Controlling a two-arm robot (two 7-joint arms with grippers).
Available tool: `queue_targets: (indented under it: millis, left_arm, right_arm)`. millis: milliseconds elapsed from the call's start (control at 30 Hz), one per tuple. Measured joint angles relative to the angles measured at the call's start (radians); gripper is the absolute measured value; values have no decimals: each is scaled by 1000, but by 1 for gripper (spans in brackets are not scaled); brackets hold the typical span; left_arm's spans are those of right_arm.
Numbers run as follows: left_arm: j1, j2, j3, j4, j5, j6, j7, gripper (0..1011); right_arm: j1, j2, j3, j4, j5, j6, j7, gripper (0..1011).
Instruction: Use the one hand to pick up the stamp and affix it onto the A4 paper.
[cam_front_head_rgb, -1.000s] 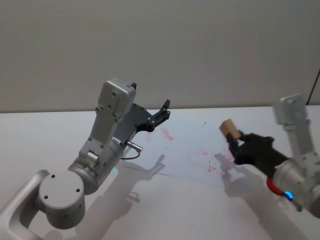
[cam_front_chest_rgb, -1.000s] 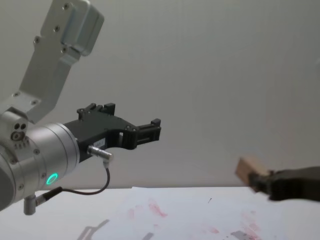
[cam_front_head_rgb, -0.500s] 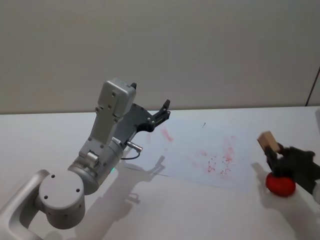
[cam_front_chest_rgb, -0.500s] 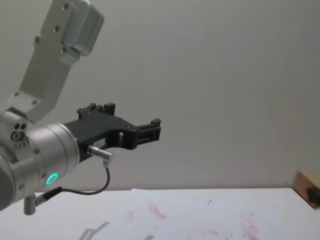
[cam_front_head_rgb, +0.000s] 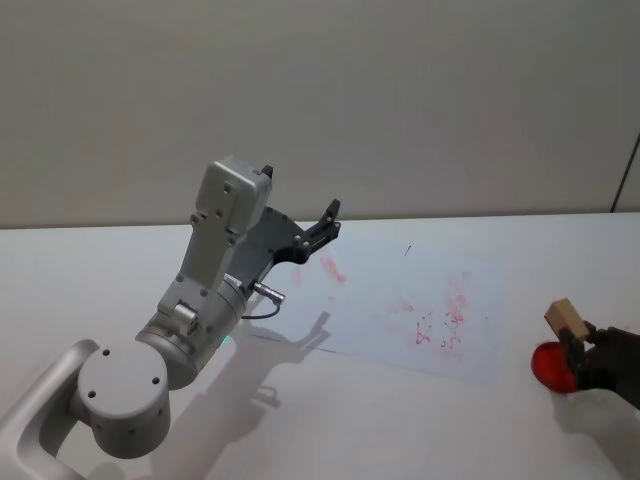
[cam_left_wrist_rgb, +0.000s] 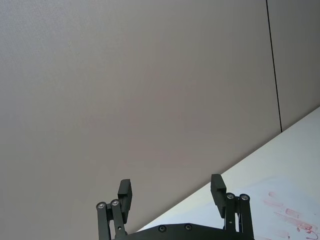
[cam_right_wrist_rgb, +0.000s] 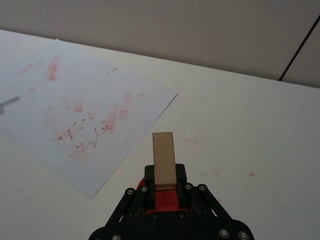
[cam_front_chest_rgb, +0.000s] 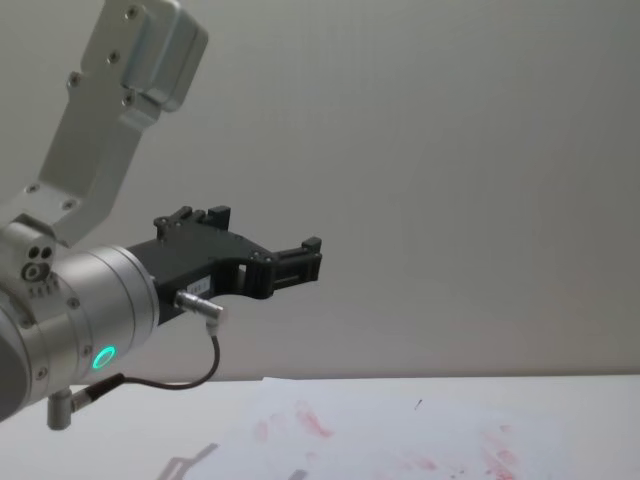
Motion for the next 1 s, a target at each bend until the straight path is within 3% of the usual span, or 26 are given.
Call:
queue_targets:
  millis: [600, 1000]
  left_arm:
    - [0, 0, 0, 0, 0, 0, 0, 1001]
    - [0, 0, 0, 0, 0, 0, 0, 1001]
  right_arm:
    - [7, 8, -3, 32, -41, 30, 29, 223]
    - [9, 9, -5, 40, -51, 41, 37, 610]
